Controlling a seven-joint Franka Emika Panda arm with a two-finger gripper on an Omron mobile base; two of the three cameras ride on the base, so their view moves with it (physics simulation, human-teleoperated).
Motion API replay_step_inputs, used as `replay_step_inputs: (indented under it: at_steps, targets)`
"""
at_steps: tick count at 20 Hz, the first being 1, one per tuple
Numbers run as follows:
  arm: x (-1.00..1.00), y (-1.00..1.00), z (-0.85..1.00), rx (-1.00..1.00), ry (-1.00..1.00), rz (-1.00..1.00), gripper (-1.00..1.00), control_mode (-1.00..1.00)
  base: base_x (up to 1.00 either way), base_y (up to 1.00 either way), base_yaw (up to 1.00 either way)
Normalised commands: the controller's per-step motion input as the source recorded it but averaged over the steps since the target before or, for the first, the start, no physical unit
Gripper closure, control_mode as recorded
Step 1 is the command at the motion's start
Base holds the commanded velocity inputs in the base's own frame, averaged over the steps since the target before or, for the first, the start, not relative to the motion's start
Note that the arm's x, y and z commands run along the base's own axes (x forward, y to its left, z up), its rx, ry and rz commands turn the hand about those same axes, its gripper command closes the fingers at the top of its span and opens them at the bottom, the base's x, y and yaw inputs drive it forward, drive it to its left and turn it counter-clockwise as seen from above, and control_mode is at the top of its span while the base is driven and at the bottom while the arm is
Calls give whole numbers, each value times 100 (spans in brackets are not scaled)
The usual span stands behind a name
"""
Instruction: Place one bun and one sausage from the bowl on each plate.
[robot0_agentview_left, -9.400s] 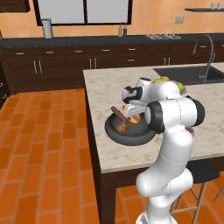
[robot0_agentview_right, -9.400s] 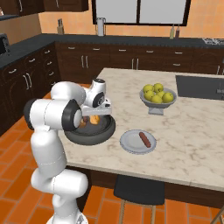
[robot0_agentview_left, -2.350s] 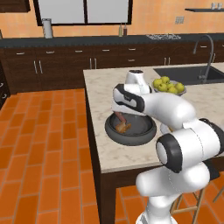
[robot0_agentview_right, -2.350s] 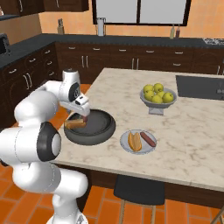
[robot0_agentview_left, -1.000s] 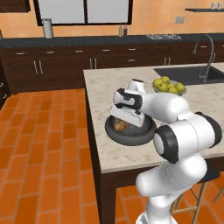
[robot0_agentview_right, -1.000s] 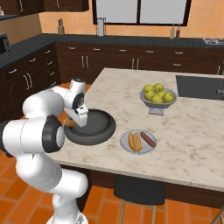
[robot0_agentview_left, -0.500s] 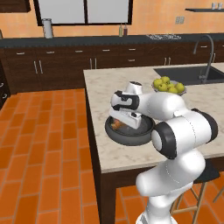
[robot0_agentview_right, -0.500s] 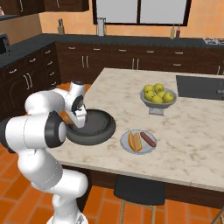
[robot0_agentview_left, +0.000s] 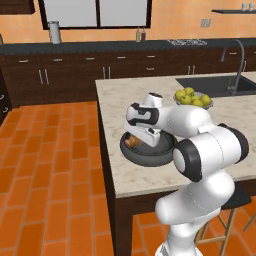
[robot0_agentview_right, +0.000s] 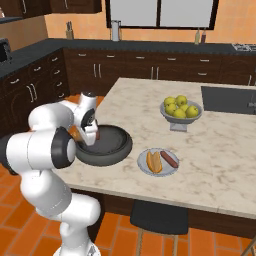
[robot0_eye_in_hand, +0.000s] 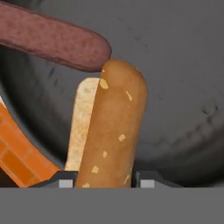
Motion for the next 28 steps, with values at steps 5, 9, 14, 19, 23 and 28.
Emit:
replay_step_inputs:
  at_steps: [5, 9, 14, 19, 23, 28]
  targets:
    - [-17, 1, 20, -7, 0, -1, 100, -100, 0, 0, 0]
    - [-39, -7, 54, -6, 1, 0, 100, -100, 0, 0, 0]
    - [-66, -72, 54, -4, -21, 20, 100, -100, 0, 0, 0]
    - [-60, -64, 43, -32, -17, 51, 100, -100, 0, 0, 0]
    - [-64, -60, 16, -30, -21, 73, 100, -100, 0, 0, 0]
    - [-92, -1, 30, -2, -10, 53, 100, -100, 0, 0, 0]
